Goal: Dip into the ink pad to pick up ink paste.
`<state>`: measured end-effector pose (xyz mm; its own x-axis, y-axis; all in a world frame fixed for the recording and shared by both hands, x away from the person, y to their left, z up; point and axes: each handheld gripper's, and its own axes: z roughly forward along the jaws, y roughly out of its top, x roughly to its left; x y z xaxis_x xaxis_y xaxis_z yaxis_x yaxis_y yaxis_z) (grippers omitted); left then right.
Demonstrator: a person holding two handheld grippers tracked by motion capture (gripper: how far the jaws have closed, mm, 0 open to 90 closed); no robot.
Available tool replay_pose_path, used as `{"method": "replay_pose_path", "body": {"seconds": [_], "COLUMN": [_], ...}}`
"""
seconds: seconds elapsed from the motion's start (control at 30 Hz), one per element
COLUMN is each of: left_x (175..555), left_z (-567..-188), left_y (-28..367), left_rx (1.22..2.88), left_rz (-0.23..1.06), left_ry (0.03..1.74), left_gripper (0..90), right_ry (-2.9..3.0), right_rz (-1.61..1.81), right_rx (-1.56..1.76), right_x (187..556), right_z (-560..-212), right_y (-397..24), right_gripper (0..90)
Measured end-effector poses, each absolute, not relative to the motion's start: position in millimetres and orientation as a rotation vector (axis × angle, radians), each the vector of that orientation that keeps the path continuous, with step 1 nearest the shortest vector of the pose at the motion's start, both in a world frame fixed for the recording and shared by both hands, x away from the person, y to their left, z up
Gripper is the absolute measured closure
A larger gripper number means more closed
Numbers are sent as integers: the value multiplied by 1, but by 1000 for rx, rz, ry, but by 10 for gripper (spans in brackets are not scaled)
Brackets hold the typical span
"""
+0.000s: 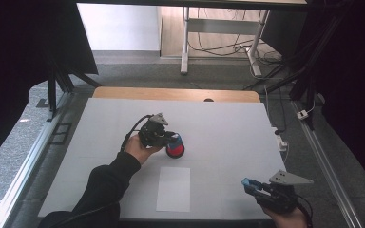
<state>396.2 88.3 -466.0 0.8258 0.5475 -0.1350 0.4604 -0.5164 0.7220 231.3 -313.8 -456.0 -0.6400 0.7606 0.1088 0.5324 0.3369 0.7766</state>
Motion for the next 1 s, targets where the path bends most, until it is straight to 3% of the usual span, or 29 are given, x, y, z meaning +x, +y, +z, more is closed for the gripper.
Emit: {"method": "replay_pose_path", "body": {"seconds": [0.73, 1.0], "left_x": [409, 402], "left_z": [-485, -482], "left_y": [79, 69], "left_rx": [2260, 2314], "left_rz": [107, 189], "left_ry": [837, 818], "left_gripper": [706, 709], "right_ry": [2335, 2337], "right_rz": [1199, 1197], "right_rx": [1164, 1165], "right_x": [231, 232], "right_z": [-456, -456], "right_y": [-315, -314], "right_gripper": [679, 679]}}
